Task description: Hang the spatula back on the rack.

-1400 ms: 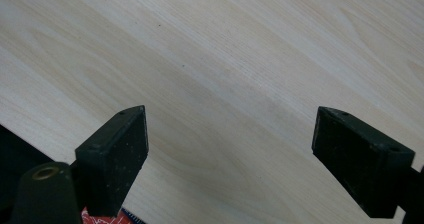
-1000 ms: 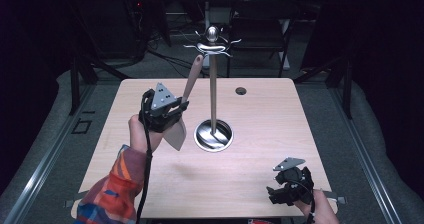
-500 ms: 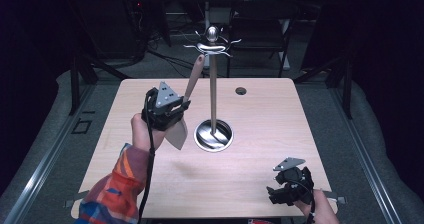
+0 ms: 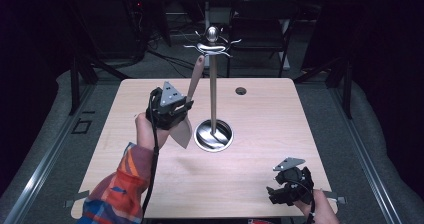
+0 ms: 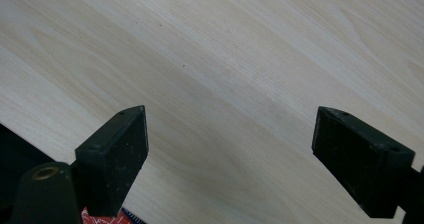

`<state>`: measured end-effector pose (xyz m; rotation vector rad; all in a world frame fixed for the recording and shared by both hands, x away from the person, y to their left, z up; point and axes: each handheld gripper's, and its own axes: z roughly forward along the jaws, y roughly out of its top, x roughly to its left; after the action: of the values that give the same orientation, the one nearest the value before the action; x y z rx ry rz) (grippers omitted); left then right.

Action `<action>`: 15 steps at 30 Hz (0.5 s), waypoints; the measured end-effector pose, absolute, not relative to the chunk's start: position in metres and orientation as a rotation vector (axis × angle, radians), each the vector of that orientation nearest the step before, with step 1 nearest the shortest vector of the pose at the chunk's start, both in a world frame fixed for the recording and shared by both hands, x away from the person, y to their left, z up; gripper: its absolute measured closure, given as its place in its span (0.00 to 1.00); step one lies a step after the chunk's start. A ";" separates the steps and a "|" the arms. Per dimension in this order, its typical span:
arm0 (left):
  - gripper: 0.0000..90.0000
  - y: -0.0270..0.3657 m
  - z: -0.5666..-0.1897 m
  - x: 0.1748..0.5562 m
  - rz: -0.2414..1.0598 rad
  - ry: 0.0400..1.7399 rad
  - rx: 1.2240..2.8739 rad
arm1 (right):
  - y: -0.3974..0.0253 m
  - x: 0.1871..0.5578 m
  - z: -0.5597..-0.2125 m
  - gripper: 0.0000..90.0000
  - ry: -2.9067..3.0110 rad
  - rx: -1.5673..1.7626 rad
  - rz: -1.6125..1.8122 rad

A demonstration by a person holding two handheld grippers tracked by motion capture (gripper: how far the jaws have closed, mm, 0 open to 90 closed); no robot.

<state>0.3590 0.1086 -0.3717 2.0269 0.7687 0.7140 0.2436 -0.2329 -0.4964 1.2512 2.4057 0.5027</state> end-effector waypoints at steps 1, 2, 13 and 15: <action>0.86 0.108 -0.372 0.359 0.712 0.768 2.020 | -0.233 0.244 -0.496 0.16 2.405 1.251 0.504; 0.86 0.107 -0.373 0.360 0.711 0.770 2.015 | -0.233 0.244 -0.496 0.16 2.406 1.251 0.503; 0.84 0.093 -0.382 0.363 0.723 0.747 1.977 | -0.233 0.244 -0.497 0.16 2.411 1.252 0.506; 0.84 0.091 -0.382 0.363 0.730 0.743 1.980 | -0.233 0.244 -0.497 0.16 2.411 1.251 0.505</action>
<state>0.3631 0.0907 -0.3824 1.9796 0.7432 0.7296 0.2435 -0.2327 -0.4966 1.2514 2.4112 0.5053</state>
